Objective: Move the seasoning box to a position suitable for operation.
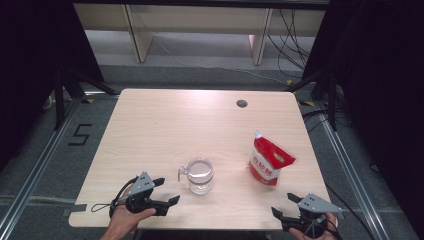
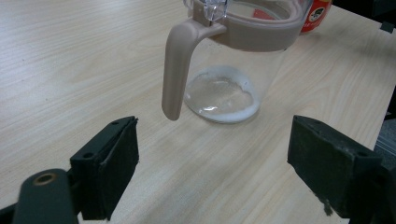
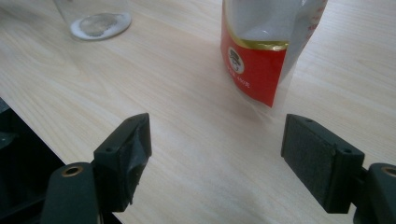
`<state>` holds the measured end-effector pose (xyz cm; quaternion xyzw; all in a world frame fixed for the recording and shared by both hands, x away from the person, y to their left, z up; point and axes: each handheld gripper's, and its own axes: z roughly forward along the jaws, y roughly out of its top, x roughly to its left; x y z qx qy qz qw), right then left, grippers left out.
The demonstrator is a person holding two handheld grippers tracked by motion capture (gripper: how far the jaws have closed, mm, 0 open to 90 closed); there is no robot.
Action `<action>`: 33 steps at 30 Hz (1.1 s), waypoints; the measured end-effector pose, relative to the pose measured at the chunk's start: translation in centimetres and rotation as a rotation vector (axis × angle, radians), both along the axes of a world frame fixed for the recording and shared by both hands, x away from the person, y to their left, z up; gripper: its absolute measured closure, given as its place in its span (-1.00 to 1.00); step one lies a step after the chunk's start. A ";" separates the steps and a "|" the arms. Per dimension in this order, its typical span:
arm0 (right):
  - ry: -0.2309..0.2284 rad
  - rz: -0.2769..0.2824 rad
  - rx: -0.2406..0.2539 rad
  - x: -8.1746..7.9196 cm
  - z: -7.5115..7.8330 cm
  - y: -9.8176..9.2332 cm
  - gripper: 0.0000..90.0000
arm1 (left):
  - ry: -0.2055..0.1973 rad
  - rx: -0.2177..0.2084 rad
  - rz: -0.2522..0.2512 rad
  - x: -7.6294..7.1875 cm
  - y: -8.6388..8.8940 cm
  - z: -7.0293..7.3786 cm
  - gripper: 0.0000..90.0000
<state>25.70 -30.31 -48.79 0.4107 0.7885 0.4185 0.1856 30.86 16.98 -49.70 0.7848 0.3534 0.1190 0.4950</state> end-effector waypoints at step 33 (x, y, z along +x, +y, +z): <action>0.005 0.013 0.007 0.0 -0.1 0.3 -0.43 | -0.095 0.070 -0.037 3.4 -1.4 0.2 0.01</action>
